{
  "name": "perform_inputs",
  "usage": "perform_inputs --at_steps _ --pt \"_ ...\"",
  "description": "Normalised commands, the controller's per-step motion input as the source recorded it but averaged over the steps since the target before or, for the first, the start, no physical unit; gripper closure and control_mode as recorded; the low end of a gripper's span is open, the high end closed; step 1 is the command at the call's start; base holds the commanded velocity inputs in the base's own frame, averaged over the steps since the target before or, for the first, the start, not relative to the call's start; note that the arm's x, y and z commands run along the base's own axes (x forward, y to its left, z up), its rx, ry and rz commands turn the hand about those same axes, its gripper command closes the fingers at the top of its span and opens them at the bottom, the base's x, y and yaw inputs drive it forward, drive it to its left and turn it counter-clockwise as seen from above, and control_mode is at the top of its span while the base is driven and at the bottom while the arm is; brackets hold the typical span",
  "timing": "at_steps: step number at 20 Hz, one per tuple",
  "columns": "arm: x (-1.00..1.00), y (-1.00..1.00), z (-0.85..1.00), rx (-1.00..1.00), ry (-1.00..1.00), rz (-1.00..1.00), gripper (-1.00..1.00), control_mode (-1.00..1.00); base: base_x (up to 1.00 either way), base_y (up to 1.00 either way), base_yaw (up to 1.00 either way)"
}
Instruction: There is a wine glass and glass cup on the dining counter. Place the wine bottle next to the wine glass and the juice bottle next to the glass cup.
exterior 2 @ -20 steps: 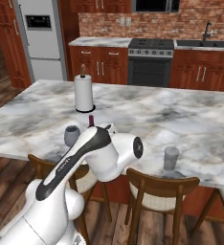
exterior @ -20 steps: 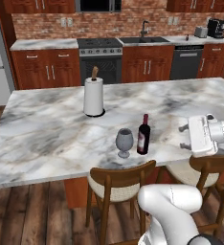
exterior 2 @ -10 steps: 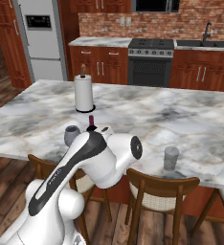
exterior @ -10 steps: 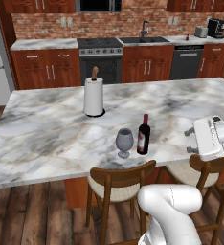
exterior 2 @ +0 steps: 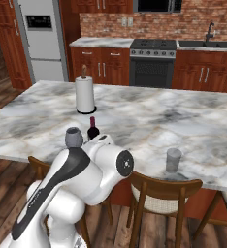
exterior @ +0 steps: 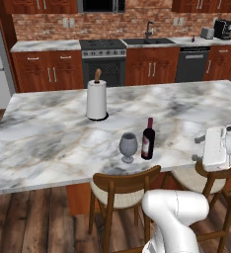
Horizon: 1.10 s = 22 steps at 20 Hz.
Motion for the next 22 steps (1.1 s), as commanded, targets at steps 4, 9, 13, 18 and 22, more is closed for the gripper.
perform_inputs --at_steps 4,9,13,18,22 --pt "0.00 0.00 0.00 0.00 0.00 0.00 -1.00 -1.00 0.00 0.00 0.00" --pt "0.00 0.00 0.00 0.00 0.00 0.00 -1.00 -1.00 0.00 0.00 0.00" --pt "0.00 0.00 0.00 0.00 0.00 0.00 -1.00 -1.00 0.00 0.00 0.00" --pt "0.00 0.00 0.00 0.00 0.00 0.00 -1.00 1.00 -0.02 0.00 0.00" --pt "0.00 0.00 0.00 0.00 0.00 0.00 -1.00 1.00 -0.36 -0.02 -0.05"
